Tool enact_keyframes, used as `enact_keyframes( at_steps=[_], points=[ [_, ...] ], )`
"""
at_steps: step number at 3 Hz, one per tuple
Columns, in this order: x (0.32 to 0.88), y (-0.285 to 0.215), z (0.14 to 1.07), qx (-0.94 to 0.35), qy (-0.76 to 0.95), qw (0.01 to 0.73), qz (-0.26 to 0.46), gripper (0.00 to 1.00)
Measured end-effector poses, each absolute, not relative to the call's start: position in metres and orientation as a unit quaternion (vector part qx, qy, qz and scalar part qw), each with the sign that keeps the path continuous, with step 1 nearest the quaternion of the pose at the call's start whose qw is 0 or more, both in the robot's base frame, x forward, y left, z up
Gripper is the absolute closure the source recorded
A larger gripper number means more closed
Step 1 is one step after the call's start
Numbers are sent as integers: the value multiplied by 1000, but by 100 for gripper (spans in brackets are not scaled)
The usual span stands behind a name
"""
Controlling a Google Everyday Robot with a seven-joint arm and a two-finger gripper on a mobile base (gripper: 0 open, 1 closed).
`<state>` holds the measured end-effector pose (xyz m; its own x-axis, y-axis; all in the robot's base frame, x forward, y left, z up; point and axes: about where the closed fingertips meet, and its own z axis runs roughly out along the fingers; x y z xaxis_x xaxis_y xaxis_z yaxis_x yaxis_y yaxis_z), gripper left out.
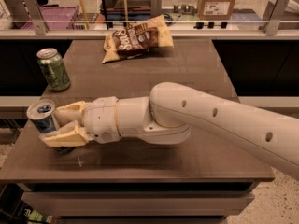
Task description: Move redbull can near brown chip bag
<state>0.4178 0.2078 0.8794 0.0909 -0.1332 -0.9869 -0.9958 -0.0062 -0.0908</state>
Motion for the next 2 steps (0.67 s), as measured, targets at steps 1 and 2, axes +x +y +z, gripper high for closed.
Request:
enact_keyframes(
  at_steps=[1,2],
  points=[
    [418,208,879,-555,509,488,442,100],
    [427,184,897,-539,524,494,437,100]
  ],
)
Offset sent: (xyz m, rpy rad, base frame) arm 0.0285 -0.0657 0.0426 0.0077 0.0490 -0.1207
